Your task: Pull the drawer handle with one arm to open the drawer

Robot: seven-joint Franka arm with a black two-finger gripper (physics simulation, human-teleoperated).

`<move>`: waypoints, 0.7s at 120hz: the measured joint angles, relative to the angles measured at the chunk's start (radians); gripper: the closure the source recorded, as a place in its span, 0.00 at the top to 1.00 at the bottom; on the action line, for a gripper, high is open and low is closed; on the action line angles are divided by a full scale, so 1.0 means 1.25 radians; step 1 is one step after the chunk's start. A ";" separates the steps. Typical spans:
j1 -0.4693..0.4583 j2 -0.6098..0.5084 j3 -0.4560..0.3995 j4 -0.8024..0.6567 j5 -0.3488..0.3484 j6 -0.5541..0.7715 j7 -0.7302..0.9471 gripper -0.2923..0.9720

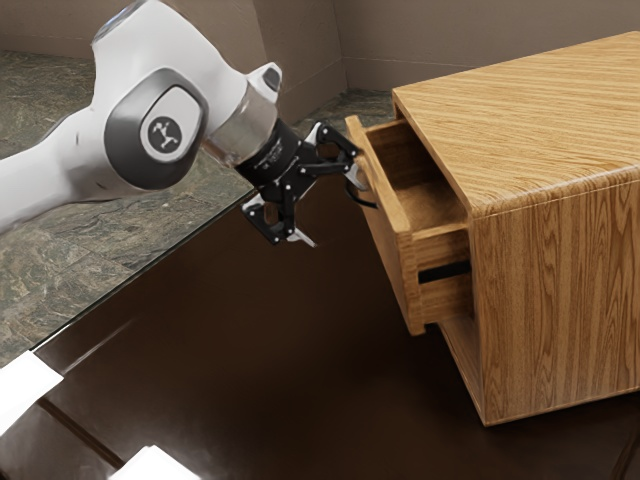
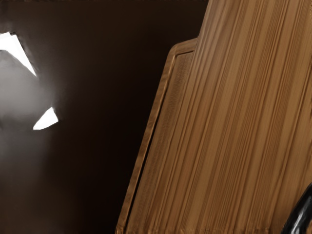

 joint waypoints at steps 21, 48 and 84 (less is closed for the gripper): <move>0.011 -0.060 0.016 -0.067 0.009 0.000 0.001 0.77; 0.012 -0.147 0.051 -0.155 0.025 0.000 0.002 0.77; 0.018 -0.270 0.067 -0.263 0.051 -0.002 0.002 0.77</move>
